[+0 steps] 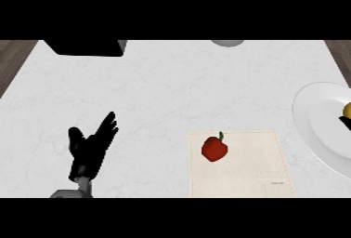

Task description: Pick the lemon from the placemat and place it in the plate

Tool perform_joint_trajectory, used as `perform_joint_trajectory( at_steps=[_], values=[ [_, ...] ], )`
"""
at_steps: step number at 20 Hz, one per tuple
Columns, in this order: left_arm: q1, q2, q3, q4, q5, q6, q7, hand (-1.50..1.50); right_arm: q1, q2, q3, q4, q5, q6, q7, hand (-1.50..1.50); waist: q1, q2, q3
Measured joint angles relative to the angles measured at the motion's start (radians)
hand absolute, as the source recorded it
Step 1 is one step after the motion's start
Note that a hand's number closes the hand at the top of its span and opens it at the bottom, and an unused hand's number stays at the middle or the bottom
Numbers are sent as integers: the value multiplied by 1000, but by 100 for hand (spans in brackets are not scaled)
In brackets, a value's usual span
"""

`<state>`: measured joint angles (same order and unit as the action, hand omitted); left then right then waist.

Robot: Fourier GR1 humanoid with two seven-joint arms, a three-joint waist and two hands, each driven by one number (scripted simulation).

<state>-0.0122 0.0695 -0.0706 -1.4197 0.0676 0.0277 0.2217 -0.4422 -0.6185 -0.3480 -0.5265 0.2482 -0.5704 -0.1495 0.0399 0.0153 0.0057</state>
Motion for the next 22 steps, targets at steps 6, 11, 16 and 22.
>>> perform_joint_trajectory(
  at_steps=[6,11,16,22],
  values=[
    [-7,4,15,13,12,-7,0,0,-41,16,-126,66,-127,67,-250,-150,-7,0,1],
    [20,10,16,-16,15,-13,6,0,-38,8,-252,112,-248,129,-414,-150,-14,-5,0],
    [29,8,20,-20,8,-2,8,0,-2,-25,-318,169,-331,273,-481,-150,-25,-9,-2],
    [21,6,30,-20,6,4,13,0,112,-57,-325,161,-384,514,-527,-150,-39,-14,-5]
  ],
)
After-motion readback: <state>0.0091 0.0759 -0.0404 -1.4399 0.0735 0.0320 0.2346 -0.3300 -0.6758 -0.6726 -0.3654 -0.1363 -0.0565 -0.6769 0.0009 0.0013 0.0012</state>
